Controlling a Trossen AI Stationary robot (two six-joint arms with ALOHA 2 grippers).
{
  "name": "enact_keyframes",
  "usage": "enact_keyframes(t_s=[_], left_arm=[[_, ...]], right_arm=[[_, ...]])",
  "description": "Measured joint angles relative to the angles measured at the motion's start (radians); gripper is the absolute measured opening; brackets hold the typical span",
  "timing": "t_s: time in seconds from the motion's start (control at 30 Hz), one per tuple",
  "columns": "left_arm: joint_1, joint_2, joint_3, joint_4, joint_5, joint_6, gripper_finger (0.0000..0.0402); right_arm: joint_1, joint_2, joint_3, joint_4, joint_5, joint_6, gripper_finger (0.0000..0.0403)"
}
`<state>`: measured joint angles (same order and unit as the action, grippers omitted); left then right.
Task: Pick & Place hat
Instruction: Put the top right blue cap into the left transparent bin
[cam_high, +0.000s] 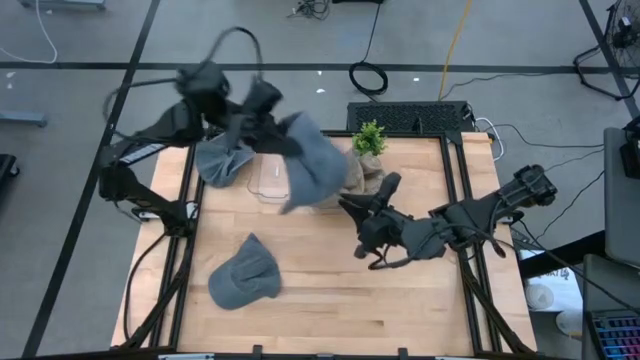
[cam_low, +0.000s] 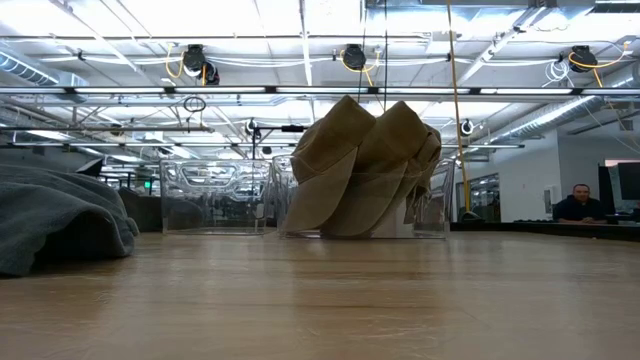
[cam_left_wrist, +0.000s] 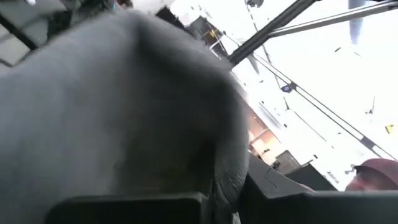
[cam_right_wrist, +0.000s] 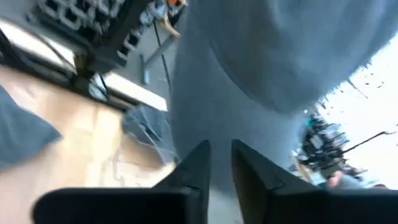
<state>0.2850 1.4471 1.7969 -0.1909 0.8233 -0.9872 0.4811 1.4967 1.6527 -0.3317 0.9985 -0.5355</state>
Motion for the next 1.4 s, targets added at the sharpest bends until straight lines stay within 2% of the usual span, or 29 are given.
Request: enact_keyframes(t_s=[0.3,0.6,0.73,0.9,1.0,1.2,1.4], left_arm=[[0.100,-0.110,-0.003,-0.045,-0.008,0.062,0.0031],[0.160,-0.243,-0.003,-0.365,-0.026,0.265,0.0031],[0.165,-0.282,-0.002,-0.569,-0.065,0.357,0.0031],[0.164,-0.295,-0.003,-0.820,-0.117,0.451,0.0031],[0.155,-0.305,-0.003,-0.956,-0.192,0.516,0.0031],[0.113,-0.305,-0.003,-1.157,-0.321,0.609,0.0031],[0.055,-0.303,-0.003,-1.249,-0.477,0.610,0.0031]], right_arm=[[0.038,-0.002,0.000,0.003,-0.004,0.179,0.0142],[0.027,0.000,0.000,0.005,-0.019,0.412,0.0184],[-0.030,0.005,-0.018,0.019,-0.181,0.526,0.0195],[-0.140,0.010,-0.050,0.021,-0.480,0.682,0.0203],[-0.197,0.023,-0.068,0.018,-0.592,0.707,0.0204],[-0.287,0.019,-0.097,0.093,-0.637,0.676,0.0200],[-0.349,0.021,-0.100,0.134,-0.639,0.692,0.0207]])
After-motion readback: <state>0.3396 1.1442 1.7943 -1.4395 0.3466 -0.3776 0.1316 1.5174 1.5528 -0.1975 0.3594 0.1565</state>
